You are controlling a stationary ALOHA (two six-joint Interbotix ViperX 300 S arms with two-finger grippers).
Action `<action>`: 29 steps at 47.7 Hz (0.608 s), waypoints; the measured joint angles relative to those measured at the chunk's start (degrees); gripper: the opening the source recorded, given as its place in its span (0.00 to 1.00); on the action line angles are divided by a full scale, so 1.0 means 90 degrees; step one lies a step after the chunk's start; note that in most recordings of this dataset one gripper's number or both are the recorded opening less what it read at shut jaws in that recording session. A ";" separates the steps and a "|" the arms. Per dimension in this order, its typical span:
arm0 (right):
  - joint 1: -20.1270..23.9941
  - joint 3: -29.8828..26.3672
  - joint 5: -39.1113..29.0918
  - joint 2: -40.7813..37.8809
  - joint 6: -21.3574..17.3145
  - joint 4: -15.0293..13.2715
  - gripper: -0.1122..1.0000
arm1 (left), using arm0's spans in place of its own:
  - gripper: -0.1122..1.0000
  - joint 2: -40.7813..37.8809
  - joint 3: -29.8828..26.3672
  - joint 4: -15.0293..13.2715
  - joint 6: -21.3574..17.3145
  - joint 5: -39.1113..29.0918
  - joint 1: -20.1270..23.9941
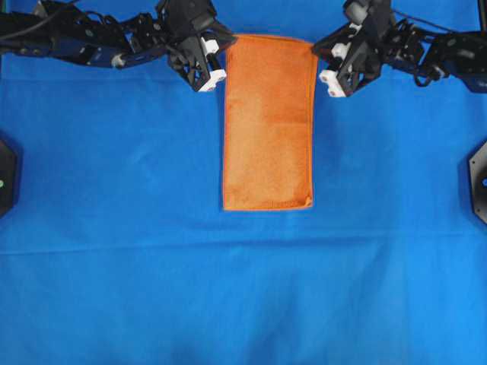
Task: Fold the orange towel.
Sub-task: 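Lift the top corners and fold them down onto the bottom half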
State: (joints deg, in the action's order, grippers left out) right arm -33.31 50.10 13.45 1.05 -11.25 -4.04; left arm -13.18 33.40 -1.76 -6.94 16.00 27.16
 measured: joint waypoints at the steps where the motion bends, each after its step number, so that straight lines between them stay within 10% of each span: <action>1: 0.0010 0.0039 -0.0020 0.0078 0.0000 0.0020 0.12 | 0.13 0.0029 0.0010 0.0000 0.0000 -0.0029 -0.0020; 29: 0.1621 0.0723 -0.0811 0.1465 0.0000 0.0498 0.12 | 0.13 0.1113 0.0938 0.0000 0.0068 -0.0361 -0.1543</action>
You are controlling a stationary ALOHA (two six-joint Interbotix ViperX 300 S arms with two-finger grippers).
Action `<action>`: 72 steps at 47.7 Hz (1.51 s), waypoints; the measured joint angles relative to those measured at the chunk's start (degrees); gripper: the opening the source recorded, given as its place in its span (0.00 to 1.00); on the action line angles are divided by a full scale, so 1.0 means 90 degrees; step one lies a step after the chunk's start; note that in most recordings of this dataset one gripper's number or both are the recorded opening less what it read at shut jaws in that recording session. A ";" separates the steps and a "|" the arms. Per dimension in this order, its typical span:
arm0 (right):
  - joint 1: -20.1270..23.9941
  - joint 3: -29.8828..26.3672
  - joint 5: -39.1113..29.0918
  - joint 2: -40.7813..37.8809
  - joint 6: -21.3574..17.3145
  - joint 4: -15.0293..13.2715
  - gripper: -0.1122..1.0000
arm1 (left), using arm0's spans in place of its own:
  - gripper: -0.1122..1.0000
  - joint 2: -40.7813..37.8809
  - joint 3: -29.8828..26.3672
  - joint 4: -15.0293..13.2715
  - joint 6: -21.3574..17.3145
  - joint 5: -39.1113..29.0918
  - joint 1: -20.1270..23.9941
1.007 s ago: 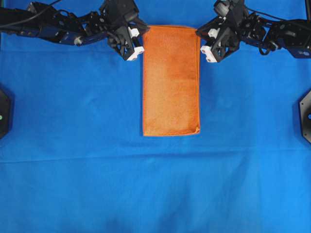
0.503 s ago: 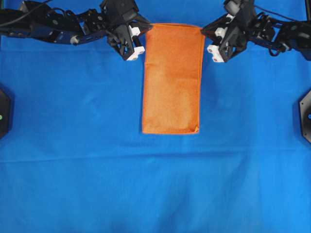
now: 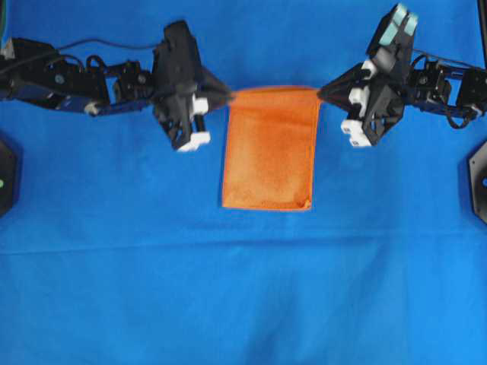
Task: Fold the orange towel.
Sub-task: 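Lift the top corners and fold them down onto the bottom half, then release the towel and pull both grippers back outward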
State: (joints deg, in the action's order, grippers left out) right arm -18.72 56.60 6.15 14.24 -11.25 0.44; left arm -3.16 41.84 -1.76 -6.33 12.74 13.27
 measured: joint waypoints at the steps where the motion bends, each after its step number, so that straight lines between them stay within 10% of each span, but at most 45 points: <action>1: 0.0088 0.0000 -0.0039 0.0000 0.0000 0.0020 0.12 | 0.13 0.0010 0.0029 0.0000 0.0020 -0.0039 -0.0068; 23: 0.1621 0.0088 -0.0244 -0.0303 -0.0010 0.0586 0.12 | 0.13 -0.0010 0.0117 -0.0010 0.0205 -0.0391 -0.1494; 55: 0.1836 -0.0078 -0.0059 -0.1123 -0.0010 0.0820 0.13 | 0.23 -0.0645 0.0146 0.0000 0.0342 -0.0127 -0.1582; 66: 0.1924 -0.0127 -0.0049 -0.1123 -0.0020 0.0928 0.66 | 0.57 -0.0645 0.0146 -0.0010 0.0322 -0.0117 -0.1611; 72: 0.2080 -0.0195 -0.0088 -0.1035 -0.0029 0.0938 0.65 | 0.59 -0.0479 0.0146 -0.0010 0.0303 -0.0176 -0.1670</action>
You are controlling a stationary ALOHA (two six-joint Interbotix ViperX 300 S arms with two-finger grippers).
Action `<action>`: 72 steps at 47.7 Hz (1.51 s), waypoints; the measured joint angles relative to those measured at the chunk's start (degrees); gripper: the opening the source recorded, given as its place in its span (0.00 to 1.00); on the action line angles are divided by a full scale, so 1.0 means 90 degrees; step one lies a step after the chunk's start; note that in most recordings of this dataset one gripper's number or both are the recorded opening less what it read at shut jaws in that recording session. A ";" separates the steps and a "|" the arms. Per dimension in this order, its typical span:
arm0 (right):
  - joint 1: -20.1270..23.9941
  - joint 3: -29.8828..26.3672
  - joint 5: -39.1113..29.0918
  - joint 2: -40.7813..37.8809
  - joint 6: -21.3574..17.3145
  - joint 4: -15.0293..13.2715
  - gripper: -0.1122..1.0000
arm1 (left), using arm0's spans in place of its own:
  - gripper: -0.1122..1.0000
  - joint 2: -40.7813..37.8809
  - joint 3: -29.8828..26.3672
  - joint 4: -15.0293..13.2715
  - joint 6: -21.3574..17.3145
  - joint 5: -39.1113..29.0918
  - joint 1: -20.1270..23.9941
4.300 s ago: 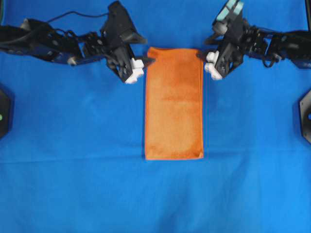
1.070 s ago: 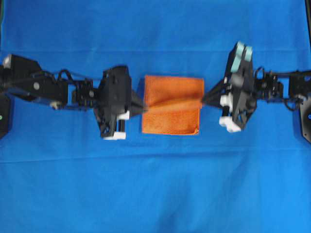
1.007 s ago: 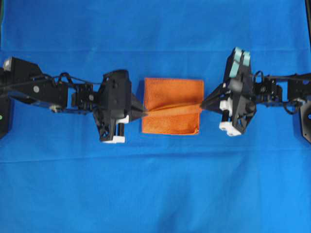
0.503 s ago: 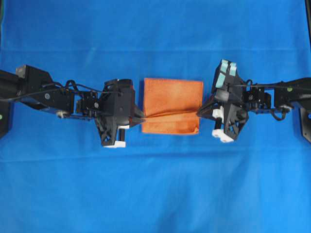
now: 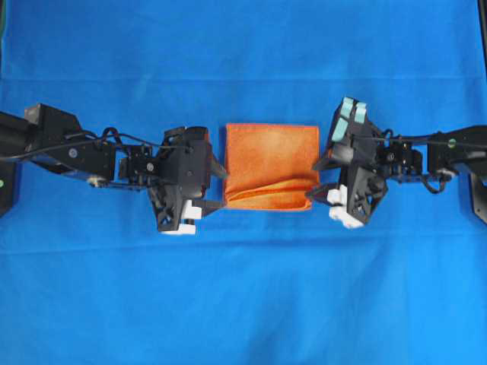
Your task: Fold the orange towel.
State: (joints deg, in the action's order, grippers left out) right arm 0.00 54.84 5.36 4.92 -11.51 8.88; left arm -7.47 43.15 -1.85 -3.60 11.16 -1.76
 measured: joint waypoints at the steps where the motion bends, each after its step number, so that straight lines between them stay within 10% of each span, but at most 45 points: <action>1: 0.0020 -0.0020 -0.0020 0.0059 0.0010 0.0000 0.64 | 0.59 0.0078 0.0020 0.0010 -0.0020 -0.0039 -0.0020; 16: 0.0068 -0.0098 -0.0635 0.1592 0.0107 -0.0156 0.65 | 0.59 0.1953 0.0449 0.0010 -0.0107 -0.0928 -0.0088; 43: -0.0391 0.0469 -0.2041 0.5371 0.0107 -0.1494 0.65 | 0.59 0.6396 0.2256 0.0000 -0.0107 -0.1279 -0.0039; 72: -0.0645 0.2139 -0.1641 0.6748 0.0078 -0.1582 0.64 | 0.59 0.8867 0.3672 0.0010 -0.0068 -0.2041 0.0527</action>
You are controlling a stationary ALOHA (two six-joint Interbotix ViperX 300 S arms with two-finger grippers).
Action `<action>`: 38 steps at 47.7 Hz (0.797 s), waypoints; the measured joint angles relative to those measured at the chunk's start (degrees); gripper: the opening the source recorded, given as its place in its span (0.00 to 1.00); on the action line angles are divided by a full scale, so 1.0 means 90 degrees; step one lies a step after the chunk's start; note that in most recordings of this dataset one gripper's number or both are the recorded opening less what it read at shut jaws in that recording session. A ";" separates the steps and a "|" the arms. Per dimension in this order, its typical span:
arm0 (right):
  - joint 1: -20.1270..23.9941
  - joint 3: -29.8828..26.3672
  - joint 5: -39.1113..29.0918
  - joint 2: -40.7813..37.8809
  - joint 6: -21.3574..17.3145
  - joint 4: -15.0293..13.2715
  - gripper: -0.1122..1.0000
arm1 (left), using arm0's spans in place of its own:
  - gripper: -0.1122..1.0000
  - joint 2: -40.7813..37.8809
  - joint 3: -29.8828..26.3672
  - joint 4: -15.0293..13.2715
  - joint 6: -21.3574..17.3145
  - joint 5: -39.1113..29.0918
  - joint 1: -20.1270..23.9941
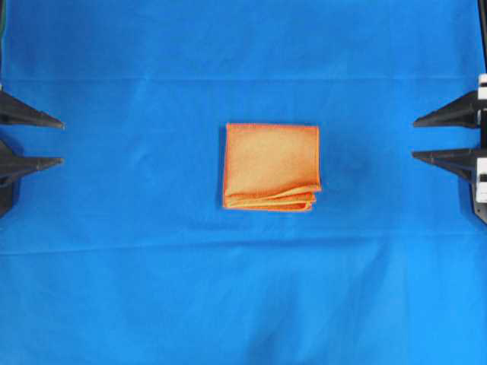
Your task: Fold the orange towel.
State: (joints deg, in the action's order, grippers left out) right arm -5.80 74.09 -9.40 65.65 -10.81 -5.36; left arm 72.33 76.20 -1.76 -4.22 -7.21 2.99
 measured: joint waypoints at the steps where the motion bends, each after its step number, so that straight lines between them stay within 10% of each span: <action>1: 0.0010 0.0029 0.0029 0.0000 0.0000 0.0000 0.64 | 0.59 0.0000 0.0029 0.0000 0.0010 0.0000 0.0000; 38: 0.0000 0.0078 0.0137 -0.0049 -0.0010 0.0010 0.64 | 0.59 0.0010 0.0107 0.0000 0.0049 -0.0010 0.0166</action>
State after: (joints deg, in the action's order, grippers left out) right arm -5.80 74.79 -8.17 65.21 -10.90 -5.27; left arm 72.42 77.17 -1.76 -3.78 -7.29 4.48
